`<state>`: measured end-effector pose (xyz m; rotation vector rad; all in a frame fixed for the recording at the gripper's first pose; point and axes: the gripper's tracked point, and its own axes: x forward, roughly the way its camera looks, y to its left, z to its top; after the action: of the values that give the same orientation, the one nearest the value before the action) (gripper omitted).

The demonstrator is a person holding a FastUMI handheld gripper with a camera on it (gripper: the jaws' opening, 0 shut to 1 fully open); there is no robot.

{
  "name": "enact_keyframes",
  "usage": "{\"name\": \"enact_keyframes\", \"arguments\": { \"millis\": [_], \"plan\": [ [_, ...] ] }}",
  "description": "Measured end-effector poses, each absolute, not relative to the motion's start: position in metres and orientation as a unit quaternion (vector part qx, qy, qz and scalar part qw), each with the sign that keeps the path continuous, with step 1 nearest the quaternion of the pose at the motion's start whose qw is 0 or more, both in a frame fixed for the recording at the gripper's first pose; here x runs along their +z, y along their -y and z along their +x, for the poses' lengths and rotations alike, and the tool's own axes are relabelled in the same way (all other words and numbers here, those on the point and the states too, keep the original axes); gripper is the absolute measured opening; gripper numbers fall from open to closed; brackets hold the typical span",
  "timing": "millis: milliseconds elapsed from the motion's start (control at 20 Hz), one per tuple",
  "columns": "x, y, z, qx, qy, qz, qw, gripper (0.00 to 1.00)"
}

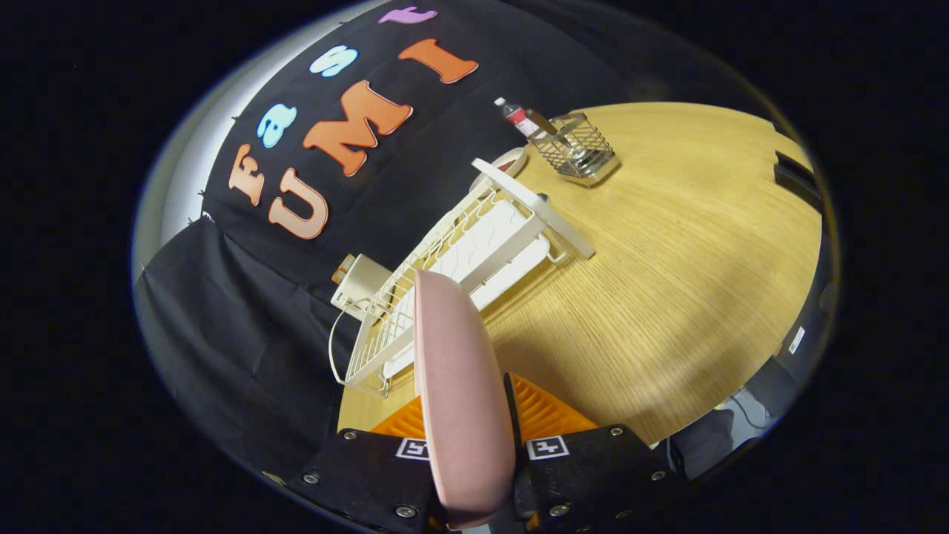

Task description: Take the plate from the dish rack, then take the spoon from the basket and place it into the plate.

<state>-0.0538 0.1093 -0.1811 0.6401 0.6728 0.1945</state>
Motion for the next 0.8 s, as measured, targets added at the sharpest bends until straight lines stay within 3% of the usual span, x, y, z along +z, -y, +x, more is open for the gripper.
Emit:
{"name": "enact_keyframes", "arguments": {
  "millis": [650,800],
  "plan": [
    [-0.207,-0.119,-0.051,0.072,-0.361,0.345,0.863,0.32],
    [-0.205,-0.113,-0.049,0.064,-0.356,0.343,0.867,0.38]
  ]
}}
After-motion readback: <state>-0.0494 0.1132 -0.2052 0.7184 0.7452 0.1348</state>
